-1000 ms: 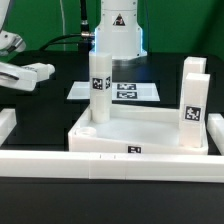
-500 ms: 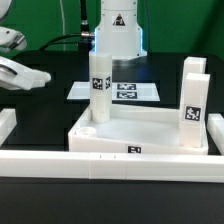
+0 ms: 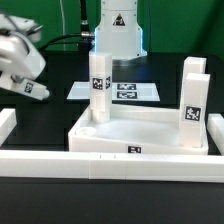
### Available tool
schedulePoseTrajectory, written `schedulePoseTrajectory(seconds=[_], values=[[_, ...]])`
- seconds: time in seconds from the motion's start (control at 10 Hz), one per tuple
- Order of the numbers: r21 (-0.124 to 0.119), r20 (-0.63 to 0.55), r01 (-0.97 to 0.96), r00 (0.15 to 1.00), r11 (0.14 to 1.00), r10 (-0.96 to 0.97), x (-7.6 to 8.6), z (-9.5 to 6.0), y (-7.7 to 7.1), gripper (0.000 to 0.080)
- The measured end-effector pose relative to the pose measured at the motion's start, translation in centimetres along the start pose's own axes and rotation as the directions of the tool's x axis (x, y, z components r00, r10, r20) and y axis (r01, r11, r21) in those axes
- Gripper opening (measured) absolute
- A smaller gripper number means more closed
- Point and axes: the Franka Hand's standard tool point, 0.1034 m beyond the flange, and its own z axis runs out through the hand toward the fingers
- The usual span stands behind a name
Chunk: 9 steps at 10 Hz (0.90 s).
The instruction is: Assemble desk
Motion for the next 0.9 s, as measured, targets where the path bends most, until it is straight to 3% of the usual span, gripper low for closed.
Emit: schedulePoseTrajectory(seconds=[0.1, 0.2, 0.3, 0.6, 0.9], values=[[0.022, -0.089, 0.006, 0.996, 1.0, -0.004, 0.2, -2.4, -1.9, 0.029], [0.037, -0.145, 0.016, 0.989, 0.999, -0.011, 0.0, -3.5, -2.2, 0.029], [0.037, -0.212, 0.021, 0.977, 0.999, -0.012, 0.5, -3.5, -1.9, 0.029], [0.044, -0.385, 0.02, 0.923, 0.999, -0.001, 1.0, -4.1, -3.1, 0.029], [0.102, -0.564, 0.035, 0.825, 0.994, 0.028, -0.4, -7.2, -8.5, 0.029]])
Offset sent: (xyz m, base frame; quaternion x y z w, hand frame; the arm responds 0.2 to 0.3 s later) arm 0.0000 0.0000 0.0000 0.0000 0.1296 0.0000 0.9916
